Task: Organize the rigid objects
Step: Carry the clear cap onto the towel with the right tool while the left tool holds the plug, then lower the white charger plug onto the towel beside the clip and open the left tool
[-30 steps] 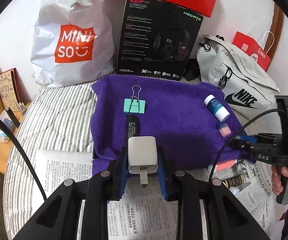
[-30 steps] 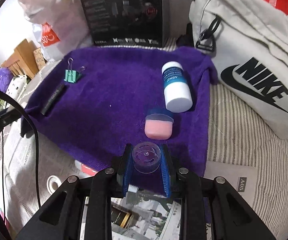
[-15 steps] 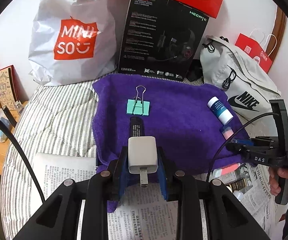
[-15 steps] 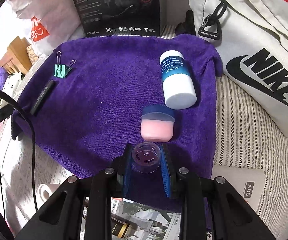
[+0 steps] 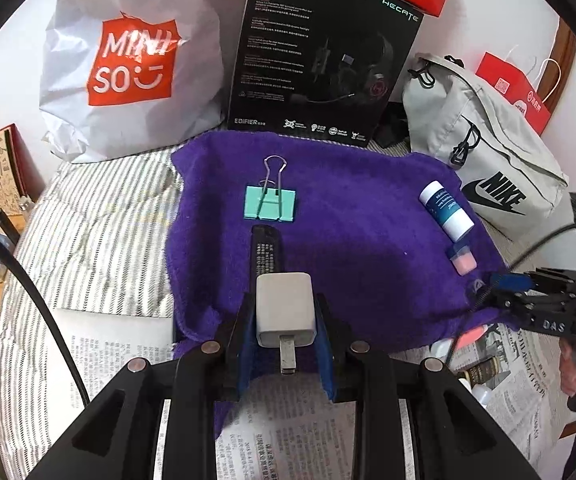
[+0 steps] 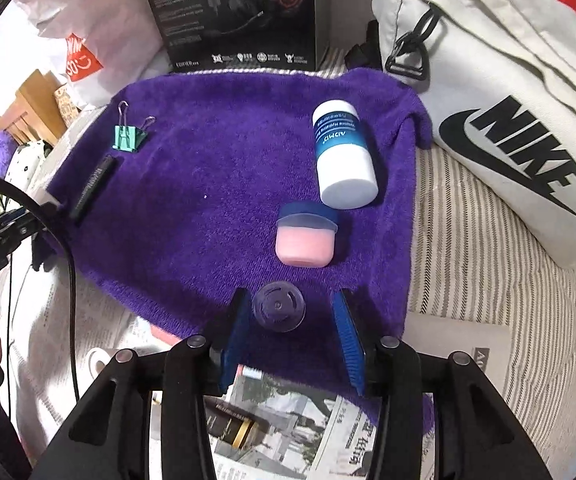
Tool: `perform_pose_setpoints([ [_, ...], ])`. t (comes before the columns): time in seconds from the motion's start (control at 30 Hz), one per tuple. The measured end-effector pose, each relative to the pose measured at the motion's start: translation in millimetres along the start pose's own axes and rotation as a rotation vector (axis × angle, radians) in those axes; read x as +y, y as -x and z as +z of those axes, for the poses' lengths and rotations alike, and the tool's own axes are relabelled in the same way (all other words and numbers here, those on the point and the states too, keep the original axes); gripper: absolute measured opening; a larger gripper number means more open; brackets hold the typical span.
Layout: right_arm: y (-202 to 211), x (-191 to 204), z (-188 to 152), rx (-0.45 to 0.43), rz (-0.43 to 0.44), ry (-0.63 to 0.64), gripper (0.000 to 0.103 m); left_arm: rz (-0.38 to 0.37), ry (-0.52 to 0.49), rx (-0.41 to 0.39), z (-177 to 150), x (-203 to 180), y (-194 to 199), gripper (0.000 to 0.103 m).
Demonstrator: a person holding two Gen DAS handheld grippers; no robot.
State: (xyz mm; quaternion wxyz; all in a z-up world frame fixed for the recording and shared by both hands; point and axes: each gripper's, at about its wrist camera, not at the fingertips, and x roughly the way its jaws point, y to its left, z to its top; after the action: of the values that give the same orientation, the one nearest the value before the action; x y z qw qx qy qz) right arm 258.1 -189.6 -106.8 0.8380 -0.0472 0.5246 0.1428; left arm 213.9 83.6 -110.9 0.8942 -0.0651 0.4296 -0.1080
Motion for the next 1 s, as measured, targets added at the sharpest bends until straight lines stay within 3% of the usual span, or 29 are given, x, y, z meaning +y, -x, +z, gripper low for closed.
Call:
perform_pose_setpoints([
  [0.5,47,-6,-46,-0.109,0.037,-0.068,0.051,0.007,-0.023,0.04,35,-14,-51,0.026],
  [0.77,52,-15,-59,-0.112,0.043,-0.085,0.051,0.053,-0.079,0.075,48,-28,-80,0.025],
  [1.0,47,-20,-64,-0.098,0.046,-0.093,0.051,0.099,-0.13,0.065,46,-33,-82,0.026],
])
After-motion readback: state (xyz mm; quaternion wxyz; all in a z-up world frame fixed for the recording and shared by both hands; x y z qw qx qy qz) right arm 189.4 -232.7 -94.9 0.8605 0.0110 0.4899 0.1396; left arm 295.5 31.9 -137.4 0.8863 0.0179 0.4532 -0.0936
